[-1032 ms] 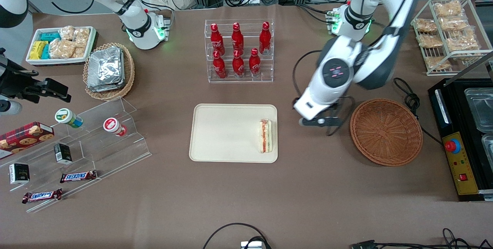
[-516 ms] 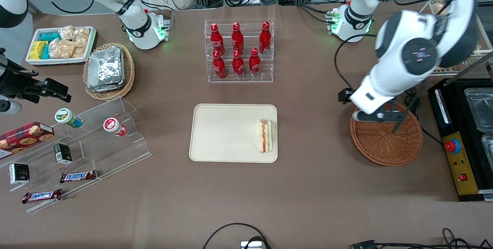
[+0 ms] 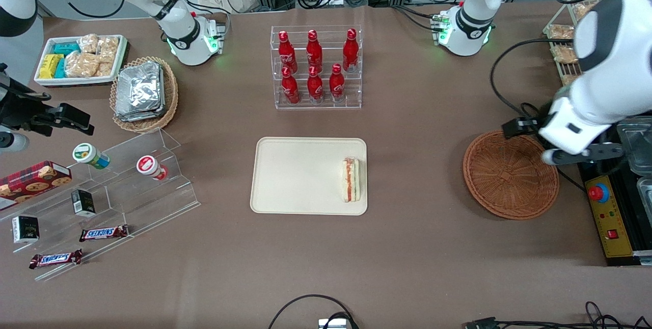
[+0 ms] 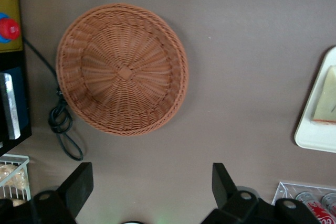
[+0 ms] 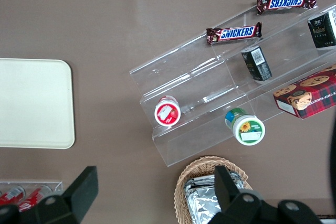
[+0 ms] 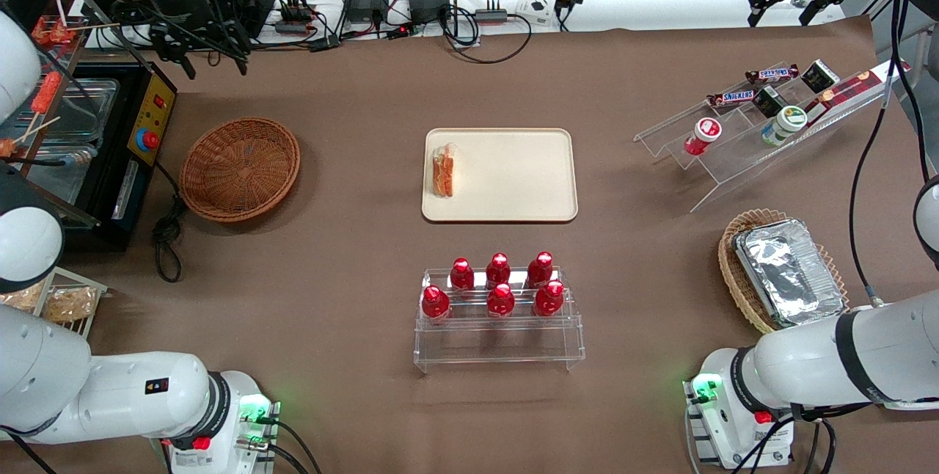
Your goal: Place sandwich from basket to tray
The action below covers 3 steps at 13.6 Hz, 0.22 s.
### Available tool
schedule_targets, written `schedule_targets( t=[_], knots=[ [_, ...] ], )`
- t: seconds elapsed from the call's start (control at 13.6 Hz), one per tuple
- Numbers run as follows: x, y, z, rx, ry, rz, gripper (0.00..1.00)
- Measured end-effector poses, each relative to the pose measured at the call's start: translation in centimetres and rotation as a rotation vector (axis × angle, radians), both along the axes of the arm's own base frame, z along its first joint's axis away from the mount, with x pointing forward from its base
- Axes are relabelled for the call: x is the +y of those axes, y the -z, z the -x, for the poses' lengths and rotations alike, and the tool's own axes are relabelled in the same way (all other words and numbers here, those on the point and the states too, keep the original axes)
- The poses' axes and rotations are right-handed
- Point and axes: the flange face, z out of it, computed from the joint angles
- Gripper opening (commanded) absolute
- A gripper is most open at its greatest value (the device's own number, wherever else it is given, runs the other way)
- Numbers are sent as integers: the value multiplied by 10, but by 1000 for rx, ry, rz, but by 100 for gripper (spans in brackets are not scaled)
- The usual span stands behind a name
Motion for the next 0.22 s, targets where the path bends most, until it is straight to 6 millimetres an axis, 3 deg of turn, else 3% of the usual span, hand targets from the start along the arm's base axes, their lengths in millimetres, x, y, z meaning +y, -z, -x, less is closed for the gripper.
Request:
schedule_targets(
  t=[0.22],
  knots=[
    [11, -10, -8, -4, -20, 11, 100]
  ],
)
